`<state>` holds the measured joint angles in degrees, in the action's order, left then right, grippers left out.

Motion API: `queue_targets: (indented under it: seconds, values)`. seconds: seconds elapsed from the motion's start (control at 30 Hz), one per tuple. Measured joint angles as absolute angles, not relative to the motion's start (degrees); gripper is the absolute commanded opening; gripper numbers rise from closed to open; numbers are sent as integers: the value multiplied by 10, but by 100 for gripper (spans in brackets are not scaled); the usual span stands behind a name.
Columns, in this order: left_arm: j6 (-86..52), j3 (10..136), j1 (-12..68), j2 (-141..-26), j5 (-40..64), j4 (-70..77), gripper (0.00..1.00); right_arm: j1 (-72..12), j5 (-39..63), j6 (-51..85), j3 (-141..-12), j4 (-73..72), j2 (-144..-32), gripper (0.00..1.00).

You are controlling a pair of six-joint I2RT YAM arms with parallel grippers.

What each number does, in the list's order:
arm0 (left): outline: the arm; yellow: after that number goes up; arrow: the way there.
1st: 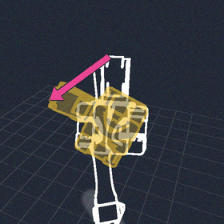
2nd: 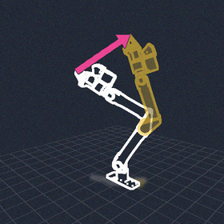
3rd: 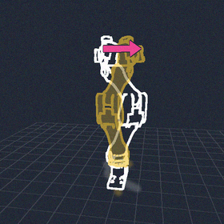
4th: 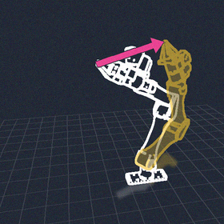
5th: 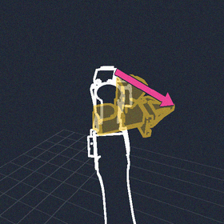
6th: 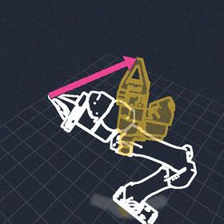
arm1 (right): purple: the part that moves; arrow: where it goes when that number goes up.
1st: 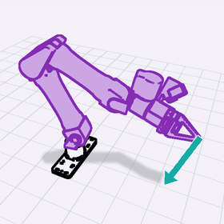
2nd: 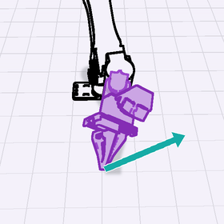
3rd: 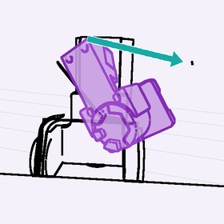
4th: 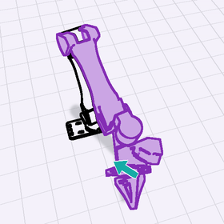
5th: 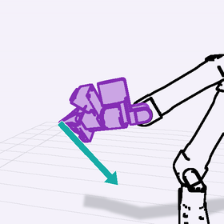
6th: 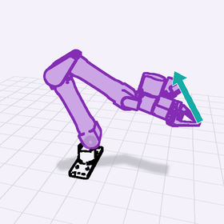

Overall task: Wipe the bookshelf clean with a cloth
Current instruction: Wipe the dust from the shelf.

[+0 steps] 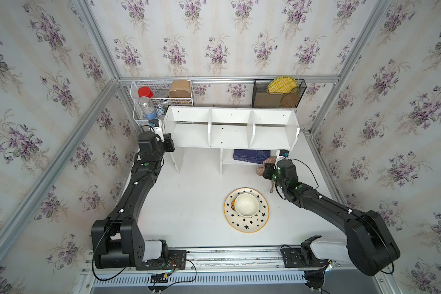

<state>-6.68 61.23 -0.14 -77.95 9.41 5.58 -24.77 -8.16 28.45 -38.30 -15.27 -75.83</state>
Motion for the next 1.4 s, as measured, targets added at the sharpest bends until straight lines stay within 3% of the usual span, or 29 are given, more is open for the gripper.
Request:
queue_targets:
  seconds: [0.33,0.73,1.17,1.4]
  values:
    - [-67,613,0,-780,94,55,0,-224,-85,265,-417,-151,-773,0]
    - [-66,613,0,-779,94,54,0,-273,-80,262,-322,-155,-708,0]
    - [-65,613,2,-778,86,52,0,-231,-63,255,-440,-151,-841,0]
    - [-66,614,3,-778,84,50,0,-218,-64,245,-413,-152,-805,0]
